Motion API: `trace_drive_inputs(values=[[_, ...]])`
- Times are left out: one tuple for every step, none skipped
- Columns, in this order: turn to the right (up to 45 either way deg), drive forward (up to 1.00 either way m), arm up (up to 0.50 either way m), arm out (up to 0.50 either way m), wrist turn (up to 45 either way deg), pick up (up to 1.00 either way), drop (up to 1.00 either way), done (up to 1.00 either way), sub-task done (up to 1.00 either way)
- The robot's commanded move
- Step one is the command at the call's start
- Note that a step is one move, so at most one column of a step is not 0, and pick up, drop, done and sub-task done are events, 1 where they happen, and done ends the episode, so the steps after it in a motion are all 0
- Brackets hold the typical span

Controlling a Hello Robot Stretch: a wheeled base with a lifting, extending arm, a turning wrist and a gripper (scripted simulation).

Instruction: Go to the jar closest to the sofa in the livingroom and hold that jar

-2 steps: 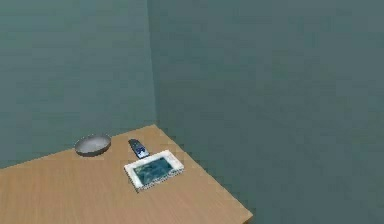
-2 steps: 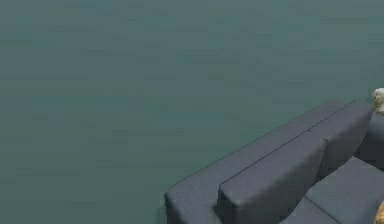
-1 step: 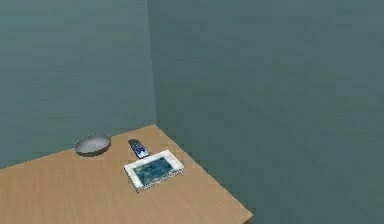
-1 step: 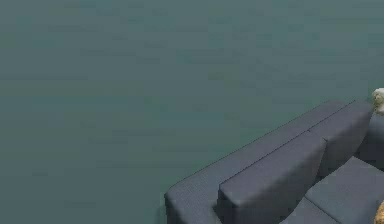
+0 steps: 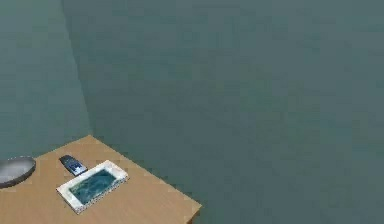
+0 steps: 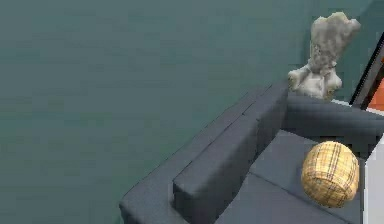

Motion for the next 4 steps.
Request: trace_drive_inputs(values=[[0.0,0.20,0.00,0.00,0.0,0.00,0.00,0.00,0.00],[-45.0,0.00,0.00,0.00,0.0,0.00,0.00,0.00,0.00],[-45.0,0.00,0.00,0.00,0.0,0.00,0.00,0.00,0.00],[-45.0,0.00,0.00,0.00,0.0,0.00,0.00,0.00,0.00]])
